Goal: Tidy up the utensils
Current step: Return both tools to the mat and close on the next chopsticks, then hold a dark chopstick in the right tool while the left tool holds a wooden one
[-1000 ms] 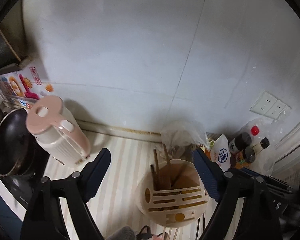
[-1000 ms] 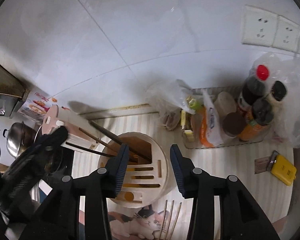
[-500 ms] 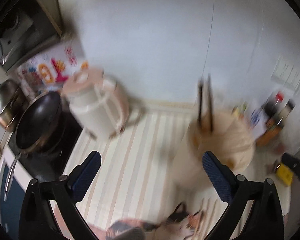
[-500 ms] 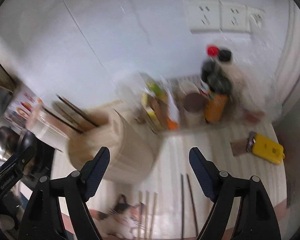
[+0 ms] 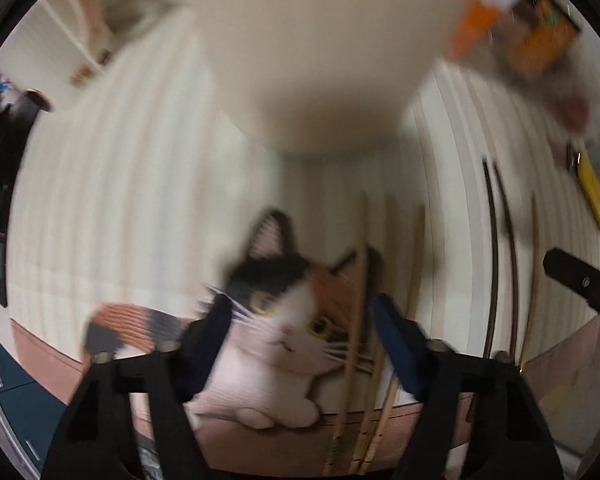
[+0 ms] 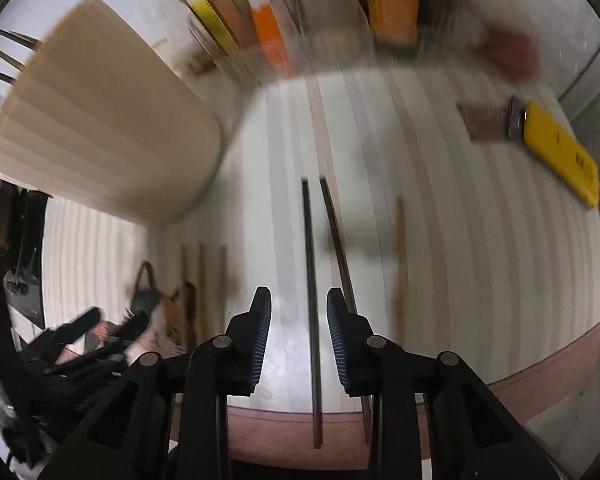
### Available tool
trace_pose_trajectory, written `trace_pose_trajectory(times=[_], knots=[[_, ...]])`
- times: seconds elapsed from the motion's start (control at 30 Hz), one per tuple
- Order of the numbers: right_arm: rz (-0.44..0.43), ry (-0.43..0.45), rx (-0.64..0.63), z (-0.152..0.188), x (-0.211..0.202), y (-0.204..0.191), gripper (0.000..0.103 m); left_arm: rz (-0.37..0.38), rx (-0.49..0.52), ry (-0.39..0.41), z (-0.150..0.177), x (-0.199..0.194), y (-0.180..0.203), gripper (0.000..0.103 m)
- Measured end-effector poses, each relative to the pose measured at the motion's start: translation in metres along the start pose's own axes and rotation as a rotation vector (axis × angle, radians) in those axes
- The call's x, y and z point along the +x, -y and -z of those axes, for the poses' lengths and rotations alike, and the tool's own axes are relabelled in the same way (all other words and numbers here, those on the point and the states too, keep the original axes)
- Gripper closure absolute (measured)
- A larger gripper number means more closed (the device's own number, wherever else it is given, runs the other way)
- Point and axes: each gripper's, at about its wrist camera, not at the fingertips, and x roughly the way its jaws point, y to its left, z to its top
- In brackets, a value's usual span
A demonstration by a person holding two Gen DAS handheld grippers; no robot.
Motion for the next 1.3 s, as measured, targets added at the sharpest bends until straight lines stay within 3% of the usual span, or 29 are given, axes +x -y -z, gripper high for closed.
trace_pose_trajectory(times=[0.03, 0.1, 0.13, 0.27, 0.43, 0.6, 0.67, 0.7, 1.03, 1.17, 1.3], knots=[[-0.002, -0.009, 0.008, 0.003, 0.004, 0.004, 0.074, -0.001, 0.017, -0.019, 0.001, 0.008, 0.006, 0.044], [0.002, -0.019, 0.017, 0.006, 0.01, 0.011, 0.074, -0.029, 0.048, -0.045, 0.002, 0.021, 0.015, 0.06], [0.003, -0.027, 0.022, 0.008, 0.013, 0.015, 0.074, -0.035, 0.056, -0.052, 0.003, 0.024, 0.017, 0.061], [-0.008, -0.064, 0.041, 0.012, 0.023, 0.019, 0.074, -0.045, 0.071, -0.023, 0.001, 0.021, 0.018, 0.098], [0.011, -0.092, 0.029, 0.01, 0.041, 0.011, 0.074, -0.107, 0.033, -0.014, 0.0, 0.017, -0.01, 0.098], [0.123, -0.06, -0.042, 0.006, 0.055, -0.006, 0.076, -0.121, -0.045, -0.022, 0.003, 0.014, -0.047, 0.098], [0.171, -0.052, -0.065, 0.009, 0.058, -0.012, 0.093, -0.109, -0.063, -0.023, 0.003, 0.014, -0.055, 0.098], [0.18, -0.047, -0.067, 0.011, 0.059, -0.014, 0.096, -0.099, -0.07, -0.025, 0.003, 0.014, -0.057, 0.098], [0.127, -0.116, -0.097, 0.049, 0.065, -0.021, 0.097, -0.04, -0.083, -0.041, 0.001, 0.013, -0.08, 0.097], [0.126, -0.153, -0.074, 0.047, 0.069, -0.018, 0.097, -0.022, -0.083, -0.094, 0.012, 0.012, -0.081, 0.096], [0.158, -0.186, -0.081, 0.032, 0.075, -0.019, 0.097, -0.03, -0.069, -0.098, 0.015, 0.012, -0.079, 0.097]])
